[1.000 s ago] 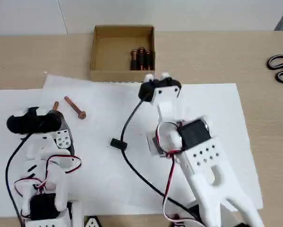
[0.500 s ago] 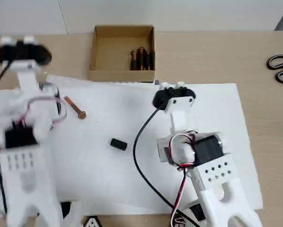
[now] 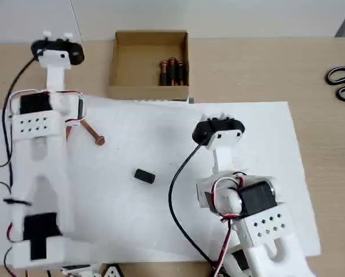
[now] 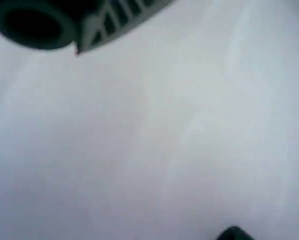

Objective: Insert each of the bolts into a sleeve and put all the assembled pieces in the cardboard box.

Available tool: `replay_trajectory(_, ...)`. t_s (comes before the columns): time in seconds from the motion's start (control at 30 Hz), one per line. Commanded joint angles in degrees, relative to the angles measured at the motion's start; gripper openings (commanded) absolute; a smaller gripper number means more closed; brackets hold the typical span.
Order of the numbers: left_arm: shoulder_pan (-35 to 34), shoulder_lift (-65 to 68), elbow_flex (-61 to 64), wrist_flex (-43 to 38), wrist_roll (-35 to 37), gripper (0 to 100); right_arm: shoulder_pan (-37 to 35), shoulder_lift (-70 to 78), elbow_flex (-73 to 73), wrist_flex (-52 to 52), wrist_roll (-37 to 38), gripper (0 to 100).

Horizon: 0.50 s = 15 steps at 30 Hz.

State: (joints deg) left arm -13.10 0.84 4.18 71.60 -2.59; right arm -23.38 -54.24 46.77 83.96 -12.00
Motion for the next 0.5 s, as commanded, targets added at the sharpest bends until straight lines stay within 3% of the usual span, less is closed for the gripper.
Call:
replay_trajectory(0.0, 0.0, 2.7, -2.5, -0.1, 10.4, 0, 0.6, -3.6, 2.5, -3.5, -0.1, 0.3)
replay_trajectory(0.23, -0.4, 10.9, -6.7, 0.3, 12.0, 0, 0.6, -6.9, 6.9, -4.4, 0.0, 0.3)
replay_trajectory(0.47, -2.7, 17.5, -9.8, 1.6, -4.3, 6, 0.6, -7.4, 7.1, -4.4, 0.0, 0.3)
